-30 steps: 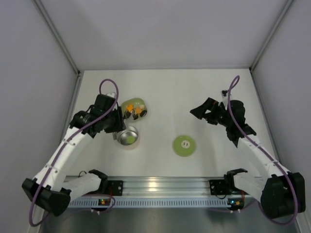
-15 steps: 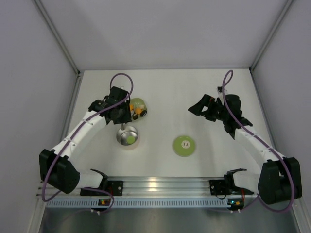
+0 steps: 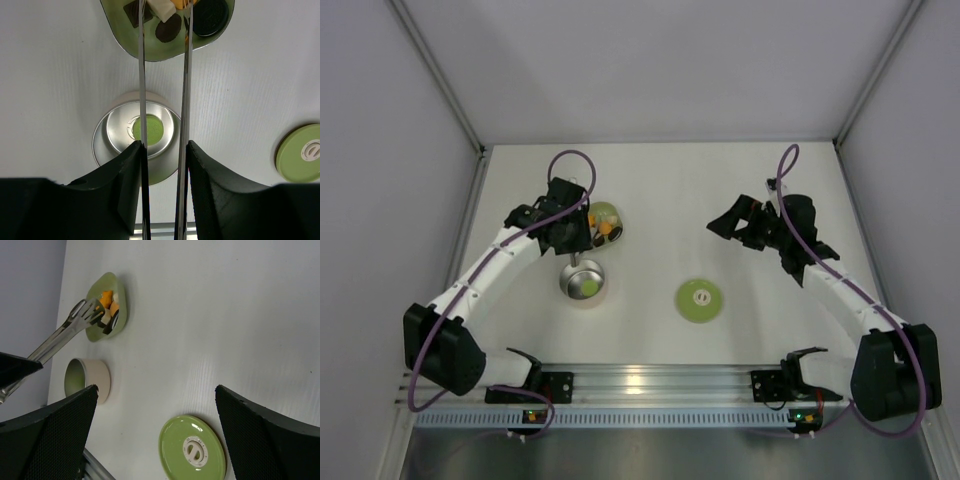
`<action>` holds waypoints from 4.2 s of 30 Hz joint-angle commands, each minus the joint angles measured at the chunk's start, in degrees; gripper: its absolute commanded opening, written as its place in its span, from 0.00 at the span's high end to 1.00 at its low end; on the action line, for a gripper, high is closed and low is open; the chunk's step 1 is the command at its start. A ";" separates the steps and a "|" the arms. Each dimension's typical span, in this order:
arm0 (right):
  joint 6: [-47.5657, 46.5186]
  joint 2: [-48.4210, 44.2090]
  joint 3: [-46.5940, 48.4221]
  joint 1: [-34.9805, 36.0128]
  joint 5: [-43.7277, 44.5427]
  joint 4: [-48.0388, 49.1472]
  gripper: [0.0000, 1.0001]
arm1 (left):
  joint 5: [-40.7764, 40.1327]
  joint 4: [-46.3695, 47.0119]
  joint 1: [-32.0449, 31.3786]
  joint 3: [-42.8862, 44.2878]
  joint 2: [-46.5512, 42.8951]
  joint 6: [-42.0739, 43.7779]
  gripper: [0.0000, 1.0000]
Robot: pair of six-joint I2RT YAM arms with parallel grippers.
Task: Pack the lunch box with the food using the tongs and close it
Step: Pick up the fake food from the plate, then place the fake food in the packing box.
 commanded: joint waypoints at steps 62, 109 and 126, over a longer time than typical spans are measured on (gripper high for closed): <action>-0.40 3.93 1.70 1.17 -1.95 2.87 0.01 | 1.33 -7.36 -0.32 6.13 -8.23 3.52 0.78; 1.01 2.87 3.37 4.86 3.24 0.32 0.00 | 11.53 -24.68 -0.40 -5.56 -33.02 0.97 0.61; -1.01 6.21 6.09 4.86 2.01 0.32 0.01 | 9.59 -19.15 -0.41 3.75 -23.62 1.76 0.59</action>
